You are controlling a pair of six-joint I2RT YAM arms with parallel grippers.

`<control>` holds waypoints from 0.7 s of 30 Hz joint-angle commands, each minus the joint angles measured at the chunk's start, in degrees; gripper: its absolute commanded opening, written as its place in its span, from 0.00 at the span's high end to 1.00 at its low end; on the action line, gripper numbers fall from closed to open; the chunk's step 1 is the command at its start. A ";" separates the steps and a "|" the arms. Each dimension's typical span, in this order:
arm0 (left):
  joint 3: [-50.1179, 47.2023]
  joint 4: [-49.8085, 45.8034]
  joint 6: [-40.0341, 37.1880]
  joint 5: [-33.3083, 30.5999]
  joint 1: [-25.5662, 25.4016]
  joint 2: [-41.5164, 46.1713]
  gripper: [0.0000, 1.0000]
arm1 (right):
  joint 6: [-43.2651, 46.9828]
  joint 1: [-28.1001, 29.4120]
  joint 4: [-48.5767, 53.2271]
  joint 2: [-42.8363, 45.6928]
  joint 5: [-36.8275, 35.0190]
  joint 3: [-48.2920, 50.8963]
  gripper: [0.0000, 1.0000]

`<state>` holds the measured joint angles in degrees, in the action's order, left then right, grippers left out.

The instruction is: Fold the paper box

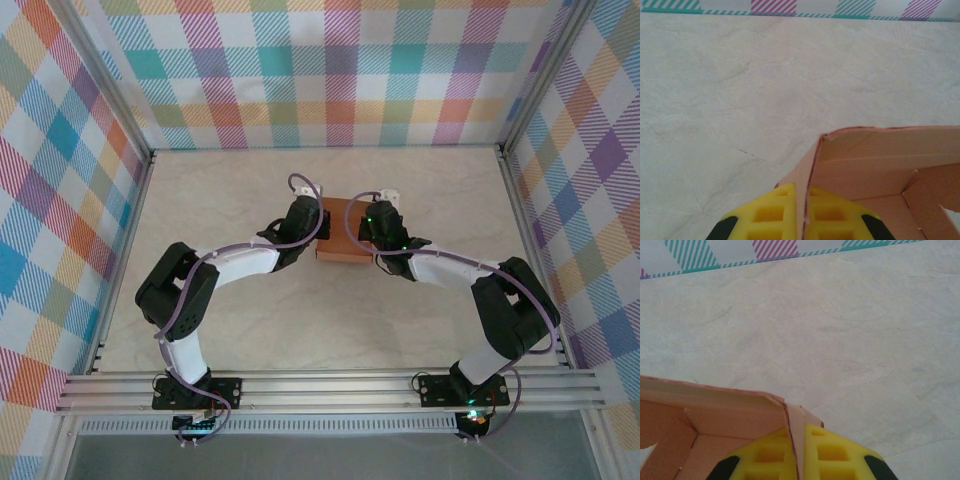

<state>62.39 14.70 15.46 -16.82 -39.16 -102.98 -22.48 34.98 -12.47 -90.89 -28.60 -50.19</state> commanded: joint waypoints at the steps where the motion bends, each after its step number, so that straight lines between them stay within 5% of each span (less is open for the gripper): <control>1: -2.12 -1.28 1.48 2.69 -2.49 0.50 1.00 | -1.02 1.88 -2.60 0.80 3.03 1.13 1.00; 21: -10.23 7.51 1.89 -4.79 -7.40 1.97 1.00 | 0.33 4.46 -11.87 4.19 0.17 9.36 1.00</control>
<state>54.30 23.94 15.86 -25.08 -43.68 -101.08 -22.00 37.52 -21.43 -87.90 -30.98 -42.19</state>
